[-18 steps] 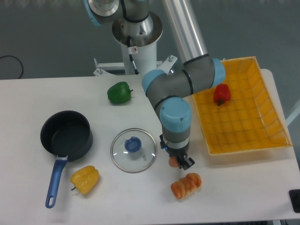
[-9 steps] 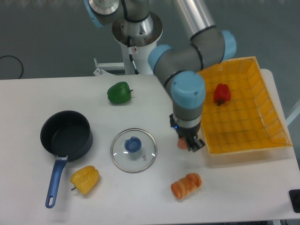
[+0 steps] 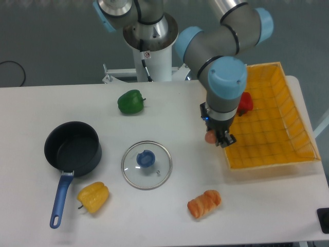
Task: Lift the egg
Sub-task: 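Carry the held egg toward the orange tray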
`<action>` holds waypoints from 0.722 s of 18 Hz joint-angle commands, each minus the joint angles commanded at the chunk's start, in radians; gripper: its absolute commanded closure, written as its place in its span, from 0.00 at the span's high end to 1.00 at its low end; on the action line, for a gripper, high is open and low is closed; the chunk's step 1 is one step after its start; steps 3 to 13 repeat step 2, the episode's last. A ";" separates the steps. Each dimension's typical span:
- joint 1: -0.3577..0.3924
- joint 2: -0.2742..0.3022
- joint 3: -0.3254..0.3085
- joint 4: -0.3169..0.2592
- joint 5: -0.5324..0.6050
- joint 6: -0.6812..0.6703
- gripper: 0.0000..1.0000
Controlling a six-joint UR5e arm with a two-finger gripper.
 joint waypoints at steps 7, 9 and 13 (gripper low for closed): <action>0.002 0.000 0.000 0.002 0.000 0.002 0.40; 0.002 0.000 0.000 0.002 0.000 0.002 0.40; 0.002 0.000 0.000 0.002 0.000 0.002 0.40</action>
